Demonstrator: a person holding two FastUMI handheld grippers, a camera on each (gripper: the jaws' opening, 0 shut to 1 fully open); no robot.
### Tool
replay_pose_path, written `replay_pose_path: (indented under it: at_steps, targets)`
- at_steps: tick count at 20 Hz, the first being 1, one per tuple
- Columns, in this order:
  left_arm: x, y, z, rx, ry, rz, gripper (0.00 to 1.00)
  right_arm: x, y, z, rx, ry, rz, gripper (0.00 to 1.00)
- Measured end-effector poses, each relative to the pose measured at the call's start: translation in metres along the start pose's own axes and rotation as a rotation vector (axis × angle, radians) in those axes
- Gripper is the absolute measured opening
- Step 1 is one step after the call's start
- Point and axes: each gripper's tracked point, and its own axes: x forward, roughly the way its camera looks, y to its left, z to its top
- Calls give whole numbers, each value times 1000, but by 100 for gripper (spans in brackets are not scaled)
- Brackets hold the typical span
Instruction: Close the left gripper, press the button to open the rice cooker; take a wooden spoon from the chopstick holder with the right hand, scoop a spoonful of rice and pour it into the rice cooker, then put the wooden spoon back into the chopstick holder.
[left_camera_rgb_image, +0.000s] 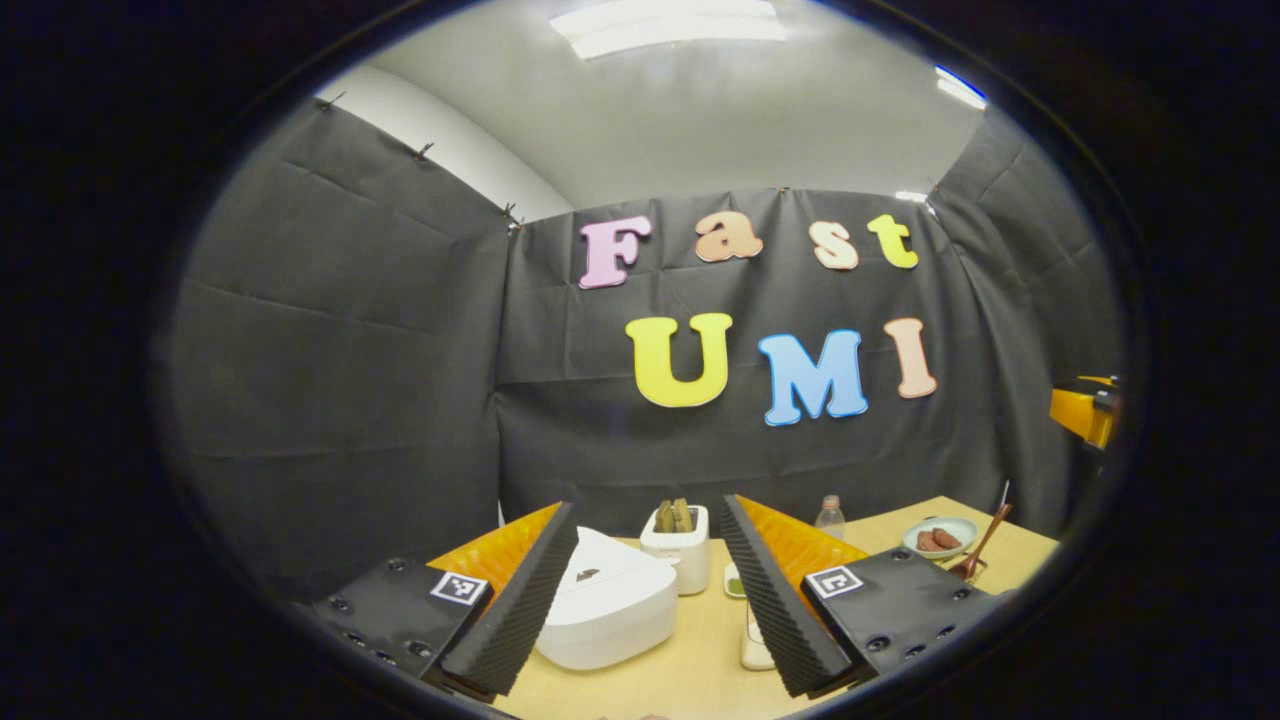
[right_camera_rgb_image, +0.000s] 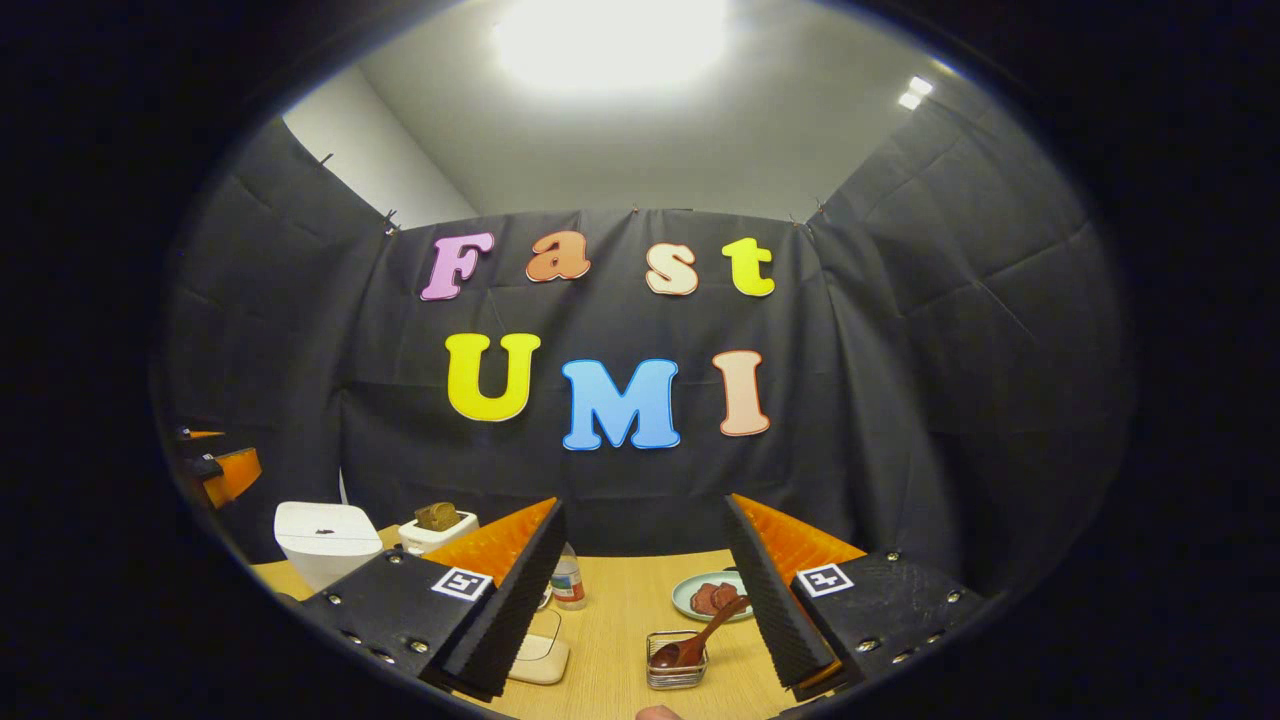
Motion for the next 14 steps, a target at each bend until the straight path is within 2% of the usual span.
replay_pose_path:
  at_steps: [1,4,7,8,10,12,13,14]
  targets:
    - [1,1,2,-4,-4,0,99,1,-1,-2,-2,5,2,95]
    - [6,4,0,-8,-1,10,99,6,-1,-2,5,10,3,95]
    - [15,12,6,-12,-4,11,74,8,0,-3,13,12,1,95]
    - [17,18,6,-9,-6,16,73,9,0,-1,17,7,0,95]
    - [22,29,8,5,-14,34,55,9,2,2,26,0,0,95]
    - [27,49,10,1,-20,85,28,8,4,0,21,1,2,95]
    - [30,61,7,-3,-13,123,9,7,6,-5,13,7,2,95]
    - [32,65,-2,-16,7,123,9,6,6,-9,3,15,-1,95]
